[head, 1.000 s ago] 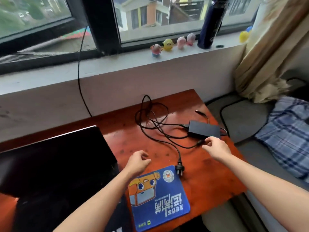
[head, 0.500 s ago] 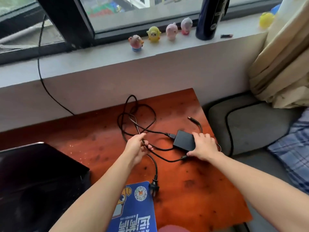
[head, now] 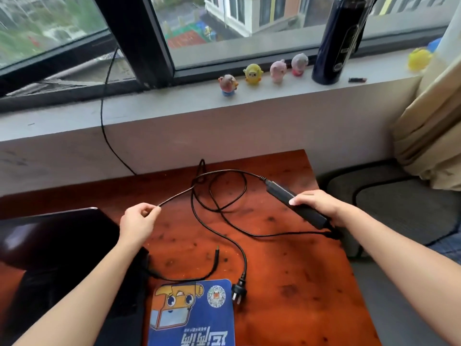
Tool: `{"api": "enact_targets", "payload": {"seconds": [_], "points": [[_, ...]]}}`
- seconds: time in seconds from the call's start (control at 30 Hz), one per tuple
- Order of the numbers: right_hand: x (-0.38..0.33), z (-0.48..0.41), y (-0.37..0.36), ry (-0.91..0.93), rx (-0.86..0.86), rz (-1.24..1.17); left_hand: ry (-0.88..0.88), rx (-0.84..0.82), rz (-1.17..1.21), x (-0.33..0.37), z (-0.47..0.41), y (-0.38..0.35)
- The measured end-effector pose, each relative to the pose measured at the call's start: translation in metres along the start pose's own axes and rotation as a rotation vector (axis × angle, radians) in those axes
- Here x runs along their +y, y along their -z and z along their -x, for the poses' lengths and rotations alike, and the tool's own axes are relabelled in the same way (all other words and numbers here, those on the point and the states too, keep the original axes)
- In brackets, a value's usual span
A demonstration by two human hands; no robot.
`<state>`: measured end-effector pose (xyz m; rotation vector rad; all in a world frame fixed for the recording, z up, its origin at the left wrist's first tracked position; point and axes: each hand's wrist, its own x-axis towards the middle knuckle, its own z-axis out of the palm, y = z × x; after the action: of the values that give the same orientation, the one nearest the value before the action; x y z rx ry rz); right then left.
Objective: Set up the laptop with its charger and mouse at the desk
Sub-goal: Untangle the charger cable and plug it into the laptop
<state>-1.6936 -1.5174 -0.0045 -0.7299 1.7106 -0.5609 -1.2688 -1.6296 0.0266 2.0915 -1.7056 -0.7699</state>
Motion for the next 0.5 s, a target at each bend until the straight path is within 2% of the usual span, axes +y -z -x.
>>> {"api": "enact_targets", "payload": {"seconds": [0.07,0.13,0.33,0.43,0.5], "points": [[-0.016,0.007,0.000,-0.077,-0.135,-0.171,-0.070,0.032,-0.165,-0.003,0.006,-0.004],[-0.029,0.012,0.002,-0.078,-0.234,-0.297,-0.228,0.082,-0.274,-0.001,0.018,-0.014],[-0.039,0.029,0.006,-0.036,-0.315,-0.445,-0.743,0.056,-0.557,0.020,0.061,-0.073],[-0.027,0.035,0.013,-0.065,-0.369,-0.538,-1.008,-0.155,-0.710,0.025,0.073,-0.108],[-0.022,0.039,0.017,-0.070,-0.382,-0.564,-1.034,-0.366,-0.852,0.022,0.076,-0.131]]}}
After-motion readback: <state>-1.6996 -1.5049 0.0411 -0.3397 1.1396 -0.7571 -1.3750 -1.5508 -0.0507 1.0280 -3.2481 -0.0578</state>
